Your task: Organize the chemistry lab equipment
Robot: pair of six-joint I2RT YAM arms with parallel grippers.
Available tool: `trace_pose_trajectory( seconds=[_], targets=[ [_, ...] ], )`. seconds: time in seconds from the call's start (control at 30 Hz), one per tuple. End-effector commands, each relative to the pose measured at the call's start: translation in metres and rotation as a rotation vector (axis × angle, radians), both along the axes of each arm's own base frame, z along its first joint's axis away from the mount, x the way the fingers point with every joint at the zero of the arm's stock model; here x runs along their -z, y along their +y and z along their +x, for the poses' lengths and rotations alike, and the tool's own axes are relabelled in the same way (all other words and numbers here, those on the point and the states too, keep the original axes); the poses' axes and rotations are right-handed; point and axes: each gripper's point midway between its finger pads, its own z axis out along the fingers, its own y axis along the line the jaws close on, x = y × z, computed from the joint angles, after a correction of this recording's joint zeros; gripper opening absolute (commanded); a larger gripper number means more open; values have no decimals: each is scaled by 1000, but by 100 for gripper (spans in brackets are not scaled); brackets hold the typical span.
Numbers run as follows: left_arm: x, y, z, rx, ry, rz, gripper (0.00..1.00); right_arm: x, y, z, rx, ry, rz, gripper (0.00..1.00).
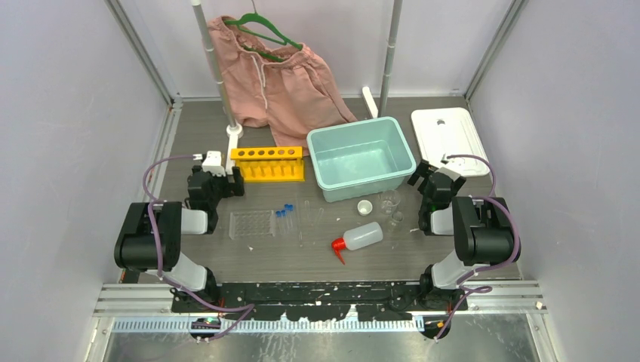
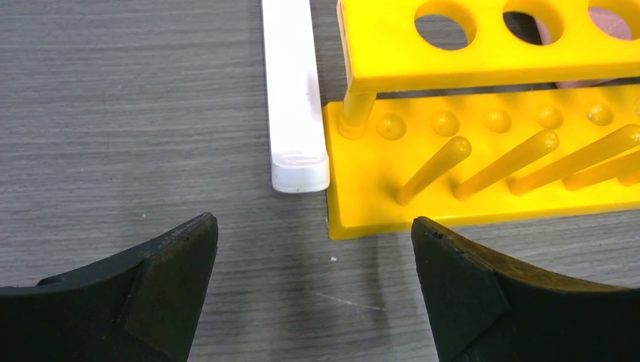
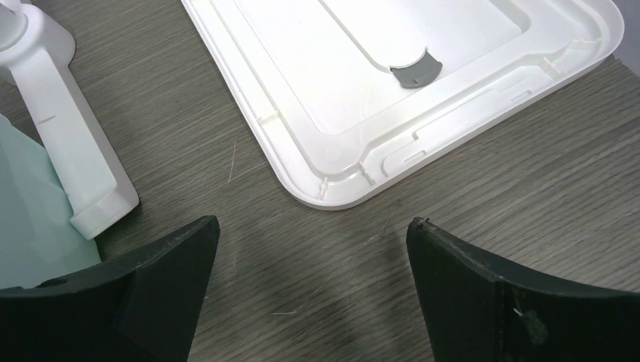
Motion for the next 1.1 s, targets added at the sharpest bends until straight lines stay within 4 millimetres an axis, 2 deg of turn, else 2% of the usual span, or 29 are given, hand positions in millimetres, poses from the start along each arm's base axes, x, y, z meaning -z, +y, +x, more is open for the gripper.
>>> trace_pose_trajectory(
  seconds=[0.0, 0.07, 0.17, 0.23, 0.37, 0.47, 0.5, 0.53, 0.6, 0.67, 0.7, 0.8, 0.83, 0.87, 0.93, 1.07],
  targets=[
    [-38, 7, 13, -17, -59, 3, 100, -24, -6, 7, 40, -87, -11, 100],
    [-49, 11, 14, -26, -27, -12, 100, -28, -13, 0, 105, -104, -16, 100],
    [-65, 16, 14, -30, 2, 1, 100, -43, -13, -7, 113, -153, -27, 100],
    [-76, 16, 12, -14, 19, 23, 100, -57, -27, -23, 237, -172, -25, 100],
    [-99, 13, 3, 16, 72, -15, 100, -101, -43, -44, 371, -176, -9, 100],
    [-117, 8, -6, 41, 126, -47, 100, -144, -52, -62, 462, -219, 35, 100],
    [-122, 8, -10, 39, 149, -58, 100, -161, -49, -64, 446, -238, 56, 100],
    [-135, 8, -10, 35, 151, -67, 100, -176, -43, -62, 396, -262, 63, 100],
    [-145, 7, -17, 34, 200, -89, 100, -205, -28, -56, 301, -366, 125, 100],
    [-151, 5, -24, 38, 262, -100, 100, -227, -21, -57, 323, -507, 331, 100],
    [-154, 5, -27, 36, 285, -104, 100, -231, -13, -60, 313, -528, 426, 100],
    [-160, 4, -34, 32, 326, -114, 100, -266, 24, -59, 62, -511, 424, 100],
    [-161, 4, -37, 30, 329, -116, 100, -264, 29, -64, 35, -436, 394, 100],
    [-163, 4, -39, 30, 328, -115, 100, -272, 34, -63, 6, -442, 407, 100],
    [-167, 4, -43, 32, 321, -110, 100, -283, 60, -57, -142, -439, 443, 100],
    [-173, 6, -48, 28, 296, -93, 100, -270, 102, -38, -280, -238, 555, 100]
  ],
)
